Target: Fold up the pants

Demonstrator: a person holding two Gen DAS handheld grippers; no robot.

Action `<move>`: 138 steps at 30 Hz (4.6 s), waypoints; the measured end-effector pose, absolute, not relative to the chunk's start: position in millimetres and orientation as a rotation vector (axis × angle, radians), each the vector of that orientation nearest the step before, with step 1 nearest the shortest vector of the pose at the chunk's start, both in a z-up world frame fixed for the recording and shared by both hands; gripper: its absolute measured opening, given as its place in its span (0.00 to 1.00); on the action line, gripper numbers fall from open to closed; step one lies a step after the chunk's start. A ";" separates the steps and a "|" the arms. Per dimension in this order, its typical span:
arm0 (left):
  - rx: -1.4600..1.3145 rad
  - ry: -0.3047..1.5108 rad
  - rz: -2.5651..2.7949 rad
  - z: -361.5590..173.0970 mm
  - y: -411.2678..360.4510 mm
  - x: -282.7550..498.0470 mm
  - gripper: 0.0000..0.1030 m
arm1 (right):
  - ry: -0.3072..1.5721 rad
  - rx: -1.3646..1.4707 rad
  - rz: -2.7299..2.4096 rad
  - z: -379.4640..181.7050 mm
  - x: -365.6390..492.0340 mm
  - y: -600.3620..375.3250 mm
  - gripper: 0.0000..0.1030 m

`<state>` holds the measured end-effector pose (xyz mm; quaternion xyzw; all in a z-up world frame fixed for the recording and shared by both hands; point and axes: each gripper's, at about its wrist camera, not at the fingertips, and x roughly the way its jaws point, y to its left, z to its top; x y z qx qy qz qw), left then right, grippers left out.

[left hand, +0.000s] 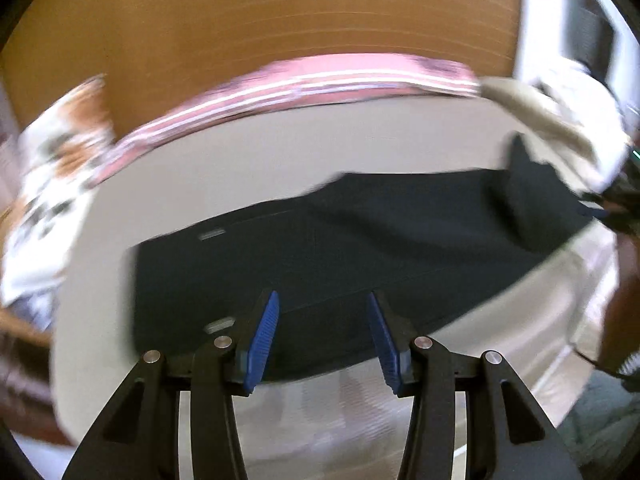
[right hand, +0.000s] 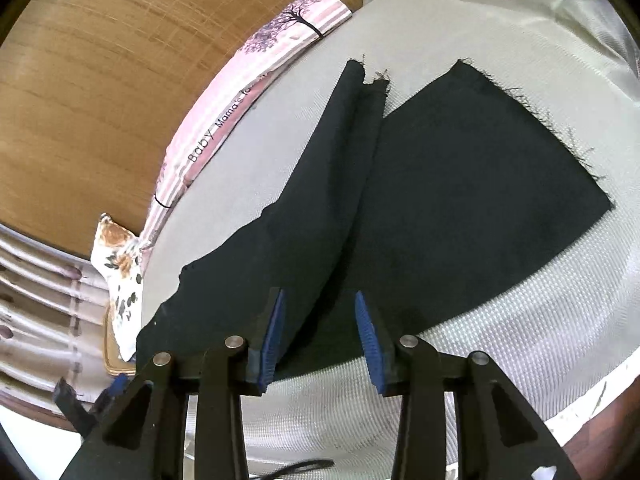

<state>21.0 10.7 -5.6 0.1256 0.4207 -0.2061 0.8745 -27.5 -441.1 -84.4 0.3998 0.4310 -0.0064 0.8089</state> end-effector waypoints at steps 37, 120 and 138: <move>0.469 0.988 -0.898 -106.8 -232.3 40.1 0.13 | 0.952 1.002 0.202 -125.8 43.6 -429.7 0.21; 0.388 1.042 -0.891 -109.8 -225.9 57.0 0.09 | 0.675 0.887 -0.082 -71.9 57.7 -563.2 0.04; 0.598 0.947 -0.916 -103.9 -248.2 36.5 0.11 | 0.718 0.845 -0.381 -95.2 -81.8 -568.1 0.03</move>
